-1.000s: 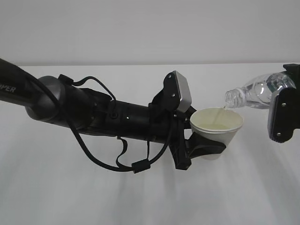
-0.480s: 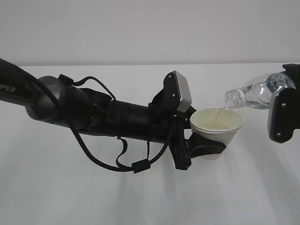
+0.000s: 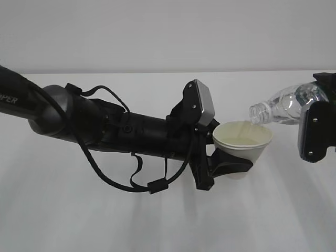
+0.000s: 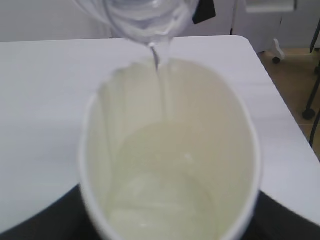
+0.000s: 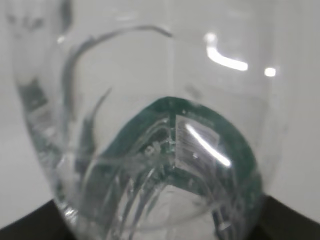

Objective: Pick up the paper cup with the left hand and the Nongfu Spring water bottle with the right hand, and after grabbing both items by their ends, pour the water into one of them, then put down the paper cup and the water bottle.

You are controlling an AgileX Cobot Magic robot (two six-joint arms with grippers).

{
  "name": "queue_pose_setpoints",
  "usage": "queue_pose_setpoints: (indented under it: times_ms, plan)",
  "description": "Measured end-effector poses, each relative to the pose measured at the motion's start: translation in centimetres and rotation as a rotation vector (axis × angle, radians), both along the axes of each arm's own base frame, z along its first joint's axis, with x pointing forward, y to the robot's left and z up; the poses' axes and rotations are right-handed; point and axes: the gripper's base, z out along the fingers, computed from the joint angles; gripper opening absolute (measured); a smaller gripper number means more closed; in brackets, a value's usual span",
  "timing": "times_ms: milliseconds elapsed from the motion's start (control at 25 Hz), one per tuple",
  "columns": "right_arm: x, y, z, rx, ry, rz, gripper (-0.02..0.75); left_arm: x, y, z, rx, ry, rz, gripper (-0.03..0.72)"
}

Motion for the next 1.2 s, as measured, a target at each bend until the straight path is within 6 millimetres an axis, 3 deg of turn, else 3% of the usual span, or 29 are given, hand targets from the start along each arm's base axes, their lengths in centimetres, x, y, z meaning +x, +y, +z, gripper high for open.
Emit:
queue_pose_setpoints:
  times_ms: [1200]
  plan:
    - [-0.03, 0.0, -0.11, -0.023, 0.011, 0.007, 0.43, -0.02, 0.01, -0.06, 0.005, -0.002, -0.003, 0.412]
